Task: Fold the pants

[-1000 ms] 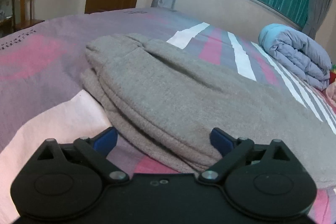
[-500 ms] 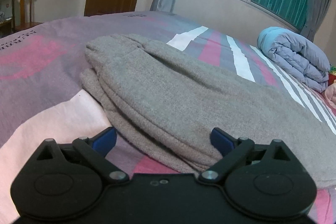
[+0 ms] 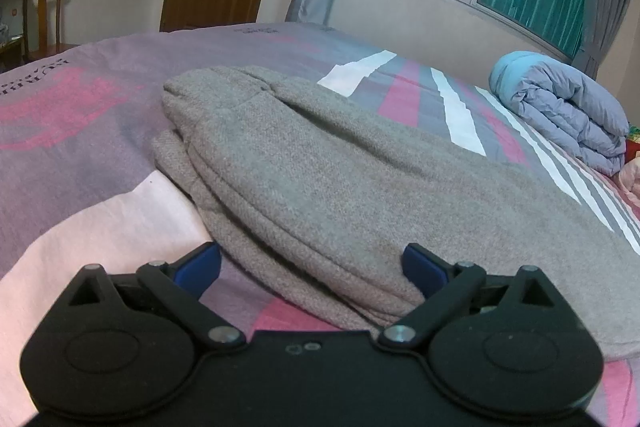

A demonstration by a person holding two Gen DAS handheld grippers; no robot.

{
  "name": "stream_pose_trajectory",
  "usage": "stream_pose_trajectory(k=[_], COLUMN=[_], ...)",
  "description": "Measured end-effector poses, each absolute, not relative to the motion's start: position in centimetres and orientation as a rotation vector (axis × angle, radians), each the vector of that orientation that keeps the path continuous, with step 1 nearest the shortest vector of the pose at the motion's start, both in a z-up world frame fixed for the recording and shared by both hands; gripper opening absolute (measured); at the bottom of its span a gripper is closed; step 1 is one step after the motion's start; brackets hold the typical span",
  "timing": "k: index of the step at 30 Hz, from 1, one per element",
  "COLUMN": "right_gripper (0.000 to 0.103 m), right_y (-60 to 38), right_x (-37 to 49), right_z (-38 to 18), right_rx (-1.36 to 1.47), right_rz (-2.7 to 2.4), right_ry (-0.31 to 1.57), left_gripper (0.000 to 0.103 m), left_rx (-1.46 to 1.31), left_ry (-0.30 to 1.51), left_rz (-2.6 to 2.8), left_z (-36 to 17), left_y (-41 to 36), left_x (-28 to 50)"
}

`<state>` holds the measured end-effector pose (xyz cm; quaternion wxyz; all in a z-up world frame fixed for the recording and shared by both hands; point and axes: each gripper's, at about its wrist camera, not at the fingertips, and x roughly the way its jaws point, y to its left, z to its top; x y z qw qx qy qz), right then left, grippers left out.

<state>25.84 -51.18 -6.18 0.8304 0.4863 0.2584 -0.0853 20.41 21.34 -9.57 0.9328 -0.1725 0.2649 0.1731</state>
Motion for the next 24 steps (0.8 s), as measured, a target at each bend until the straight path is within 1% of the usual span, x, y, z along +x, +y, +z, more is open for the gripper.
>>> stream_pose_trajectory(k=[1, 2, 3, 4, 5, 8, 10, 11, 13, 14, 15, 16, 18, 20, 24], right_gripper=[0.055, 0.048, 0.021, 0.016, 0.015, 0.013, 0.013, 0.014, 0.017, 0.017, 0.023, 0.03, 0.03, 0.03, 0.03], right_y=[-50.9, -50.5, -50.3, -50.2, -50.4, -50.8, -50.7, -50.7, -51.1, -51.4, -51.5, -51.0, -49.2, -47.0, -40.3], right_x=[26.9, 27.9, 28.7, 29.2, 29.4, 27.6, 26.8, 27.0, 28.1, 28.0, 27.3, 26.7, 24.7, 23.5, 25.2], right_z=[-5.9, -5.7, -5.6, -5.7, -5.5, -2.4, -1.9, -2.8, -6.4, -7.7, -7.6, -6.7, -4.0, -2.0, 1.1], right_rx=[0.995, 0.951, 0.918, 0.908, 0.912, 0.869, 0.848, 0.841, 0.879, 0.949, 0.979, 0.958, 0.832, 0.757, 0.585], right_rz=[-0.167, -0.159, -0.164, -0.154, -0.133, -0.079, -0.086, -0.106, -0.185, -0.179, -0.178, -0.202, -0.268, -0.228, 0.064], right_ry=[0.571, 0.605, 0.638, 0.655, 0.643, 0.486, 0.458, 0.484, 0.64, 0.645, 0.612, 0.591, 0.507, 0.438, 0.48], left_gripper=[0.092, 0.092, 0.092, 0.092, 0.092, 0.093, 0.094, 0.094, 0.094, 0.094, 0.094, 0.093, 0.091, 0.089, 0.084], left_rx=[-0.353, -0.353, -0.353, -0.353, -0.35, -0.349, -0.347, -0.346, -0.347, -0.351, -0.355, -0.357, -0.34, -0.32, -0.318], left_ry=[0.543, 0.543, 0.543, 0.543, 0.545, 0.544, 0.543, 0.544, 0.547, 0.552, 0.557, 0.557, 0.535, 0.526, 0.529], left_rz=[0.355, 0.355, 0.355, 0.355, 0.355, 0.352, 0.352, 0.353, 0.352, 0.348, 0.348, 0.354, 0.374, 0.401, 0.441], left_z=[-9.5, -9.5, -9.5, -9.5, -9.5, -9.5, -9.6, -9.6, -9.5, -9.4, -9.1, -8.7, -8.0, -7.4, -6.2], left_y=[21.4, 21.4, 21.4, 21.4, 21.3, 21.4, 21.4, 21.3, 21.4, 21.5, 21.6, 21.7, 21.8, 22.2, 23.7], left_x=[20.4, 20.4, 20.4, 20.4, 20.4, 20.4, 20.5, 20.5, 20.5, 20.5, 20.4, 20.2, 19.5, 19.0, 18.8])
